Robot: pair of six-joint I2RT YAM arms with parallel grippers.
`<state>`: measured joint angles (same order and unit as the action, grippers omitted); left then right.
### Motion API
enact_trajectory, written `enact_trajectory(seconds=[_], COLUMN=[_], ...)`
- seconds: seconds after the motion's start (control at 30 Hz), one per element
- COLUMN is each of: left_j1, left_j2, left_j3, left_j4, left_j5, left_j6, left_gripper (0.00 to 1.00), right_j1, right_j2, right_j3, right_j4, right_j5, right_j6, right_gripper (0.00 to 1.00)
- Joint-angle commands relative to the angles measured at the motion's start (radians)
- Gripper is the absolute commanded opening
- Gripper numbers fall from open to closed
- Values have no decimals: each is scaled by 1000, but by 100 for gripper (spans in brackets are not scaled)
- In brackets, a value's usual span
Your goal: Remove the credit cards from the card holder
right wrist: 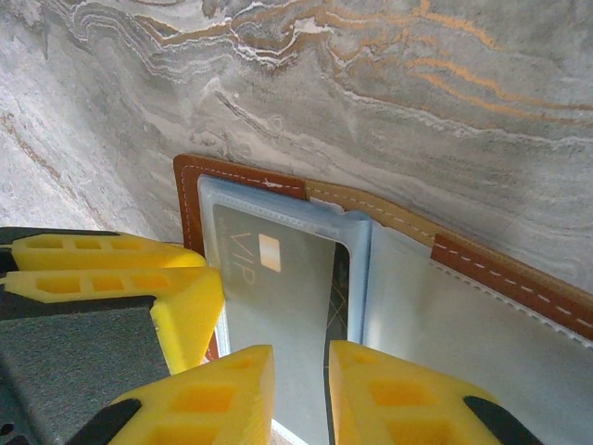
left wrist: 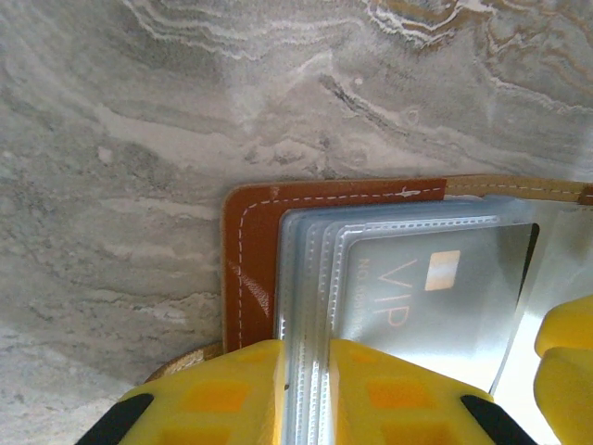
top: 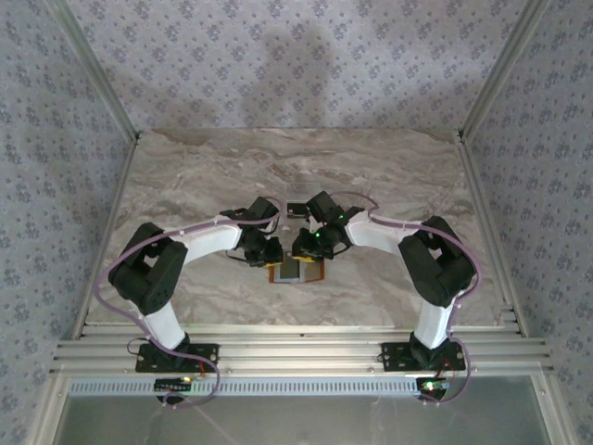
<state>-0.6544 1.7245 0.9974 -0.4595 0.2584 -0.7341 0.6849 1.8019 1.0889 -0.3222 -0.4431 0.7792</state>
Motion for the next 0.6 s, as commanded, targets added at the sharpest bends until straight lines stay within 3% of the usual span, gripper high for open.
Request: enact_trajectory(seconds=[0.0, 0.57], left_j1=[5, 6], left_j2=[7, 4], left_j3=[-18, -18], left_j4=[-17, -21], left_j5=[-2, -4], left_j6=[5, 4], left_gripper=[20, 20], right_j1=[9, 24], right_j2=[27, 40], right_j3=[-8, -1], right_j4=[2, -22], right_j5=[-19, 4], right_j6=[7, -7], right_gripper=[25, 24])
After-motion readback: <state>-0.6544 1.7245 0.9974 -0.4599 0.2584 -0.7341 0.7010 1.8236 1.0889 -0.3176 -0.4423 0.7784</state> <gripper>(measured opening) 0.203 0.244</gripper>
